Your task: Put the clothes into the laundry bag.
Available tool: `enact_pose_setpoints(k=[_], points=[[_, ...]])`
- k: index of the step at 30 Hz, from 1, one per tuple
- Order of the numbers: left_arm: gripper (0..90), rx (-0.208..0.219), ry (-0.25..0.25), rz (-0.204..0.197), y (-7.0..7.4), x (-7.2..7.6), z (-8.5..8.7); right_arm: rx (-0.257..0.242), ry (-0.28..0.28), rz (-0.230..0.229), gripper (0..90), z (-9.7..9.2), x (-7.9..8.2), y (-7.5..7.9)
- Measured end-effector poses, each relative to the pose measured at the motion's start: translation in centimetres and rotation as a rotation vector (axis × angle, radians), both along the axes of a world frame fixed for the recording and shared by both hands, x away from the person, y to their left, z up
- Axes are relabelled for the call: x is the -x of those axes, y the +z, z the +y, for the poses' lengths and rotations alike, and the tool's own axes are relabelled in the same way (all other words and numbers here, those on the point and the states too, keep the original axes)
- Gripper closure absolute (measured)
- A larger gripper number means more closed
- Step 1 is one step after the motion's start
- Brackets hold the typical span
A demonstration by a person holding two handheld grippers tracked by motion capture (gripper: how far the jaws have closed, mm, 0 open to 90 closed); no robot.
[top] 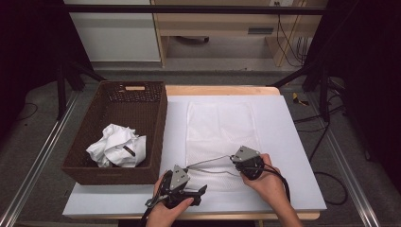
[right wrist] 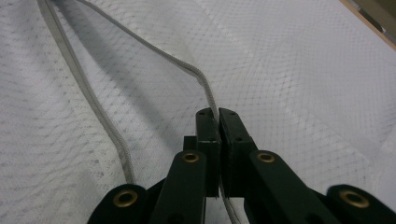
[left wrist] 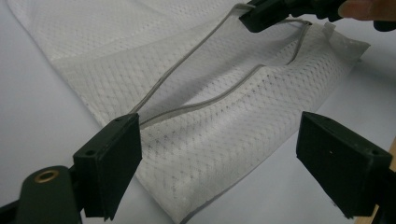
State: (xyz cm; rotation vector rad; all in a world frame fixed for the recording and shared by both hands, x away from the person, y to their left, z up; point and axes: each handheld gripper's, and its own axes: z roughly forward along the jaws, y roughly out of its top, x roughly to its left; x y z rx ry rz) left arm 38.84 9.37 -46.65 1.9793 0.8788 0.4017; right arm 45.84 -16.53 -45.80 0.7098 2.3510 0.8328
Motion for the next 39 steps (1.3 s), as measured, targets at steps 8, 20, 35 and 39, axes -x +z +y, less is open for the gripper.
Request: enact_pose_setpoints(k=[8,20,35,39], points=[[14.6,-0.007,0.009,0.000,0.1,0.4,0.3,-0.010,-0.014,-0.084,88.5,0.5,0.2,1.0],[14.5,-0.023,0.034,-0.015,0.2,0.9,0.8,-0.053,-0.028,-0.205,88.7,1.1,0.2,2.7],[14.7,-0.040,-0.005,-0.036,0.9,1.5,0.2,-0.108,-0.006,-0.329,88.8,1.7,1.0,3.9],[14.5,-0.026,-0.030,-0.029,2.6,1.6,0.5,-0.099,0.014,-0.330,88.7,1.9,0.9,3.7]])
